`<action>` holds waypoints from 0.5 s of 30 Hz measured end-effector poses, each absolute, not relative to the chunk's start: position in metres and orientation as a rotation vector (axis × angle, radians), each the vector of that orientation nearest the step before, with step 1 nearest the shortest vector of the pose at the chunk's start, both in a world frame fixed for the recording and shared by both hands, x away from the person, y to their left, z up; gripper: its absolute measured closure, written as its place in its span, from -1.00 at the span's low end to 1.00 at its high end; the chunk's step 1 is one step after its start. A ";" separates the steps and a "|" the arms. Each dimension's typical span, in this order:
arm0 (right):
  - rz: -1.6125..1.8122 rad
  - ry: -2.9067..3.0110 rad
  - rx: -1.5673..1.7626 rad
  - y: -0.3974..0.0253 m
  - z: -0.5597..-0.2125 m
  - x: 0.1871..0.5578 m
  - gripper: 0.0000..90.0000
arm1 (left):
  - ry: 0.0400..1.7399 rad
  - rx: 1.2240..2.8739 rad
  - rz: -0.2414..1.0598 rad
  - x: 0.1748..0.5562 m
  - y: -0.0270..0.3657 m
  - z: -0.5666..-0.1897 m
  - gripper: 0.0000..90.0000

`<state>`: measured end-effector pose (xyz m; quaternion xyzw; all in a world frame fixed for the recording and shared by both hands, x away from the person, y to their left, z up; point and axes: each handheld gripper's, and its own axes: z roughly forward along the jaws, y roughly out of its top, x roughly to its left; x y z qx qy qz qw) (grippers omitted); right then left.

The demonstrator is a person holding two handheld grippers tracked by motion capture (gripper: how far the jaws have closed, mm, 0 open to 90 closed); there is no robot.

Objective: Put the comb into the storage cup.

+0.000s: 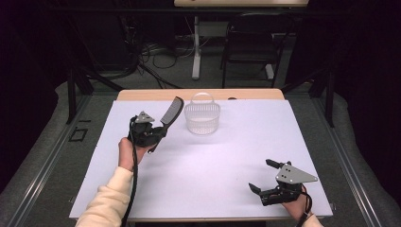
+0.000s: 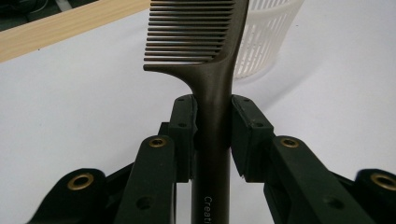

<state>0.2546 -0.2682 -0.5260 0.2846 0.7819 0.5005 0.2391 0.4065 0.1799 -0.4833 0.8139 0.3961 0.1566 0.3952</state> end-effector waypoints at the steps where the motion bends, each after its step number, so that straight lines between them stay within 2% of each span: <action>1: 1.368 2.139 0.779 -0.268 -0.526 0.255 -1.00 | 1.002 2.061 0.398 0.407 0.179 -0.483 0.59; 15: 1.369 2.138 0.782 -0.268 -0.526 0.254 -1.00 | 0.984 2.059 0.407 0.408 0.175 -0.477 0.59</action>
